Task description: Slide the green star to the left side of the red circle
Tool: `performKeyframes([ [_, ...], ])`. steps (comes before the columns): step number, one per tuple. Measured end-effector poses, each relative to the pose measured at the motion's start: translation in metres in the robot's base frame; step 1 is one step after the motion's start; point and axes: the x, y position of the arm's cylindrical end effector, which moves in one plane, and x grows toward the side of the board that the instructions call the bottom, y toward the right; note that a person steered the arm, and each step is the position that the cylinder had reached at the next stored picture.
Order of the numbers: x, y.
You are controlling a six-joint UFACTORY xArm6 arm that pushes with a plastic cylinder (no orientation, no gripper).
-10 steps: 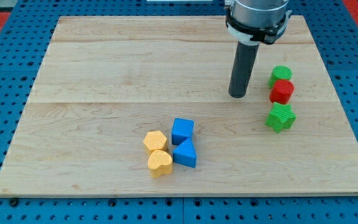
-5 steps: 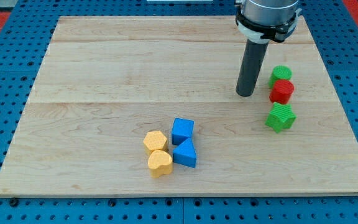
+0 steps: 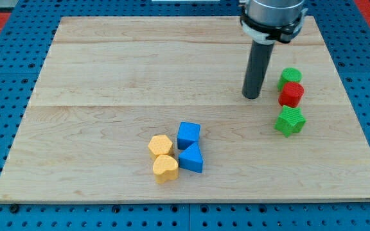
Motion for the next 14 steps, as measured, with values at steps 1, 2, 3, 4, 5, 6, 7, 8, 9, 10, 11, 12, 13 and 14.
performKeyframes([
  [1,0.000,0.012],
  [2,-0.007,-0.023],
  [3,-0.019,-0.033],
  [4,0.005,-0.042],
  [5,0.039,-0.033],
  [6,0.090,-0.020],
  [7,0.127,-0.017],
  [8,0.126,0.044],
  [9,0.118,0.080],
  [10,0.087,0.045],
  [11,0.065,-0.010],
  [12,0.054,-0.046],
  [13,0.066,-0.032],
  [14,0.096,-0.002],
])
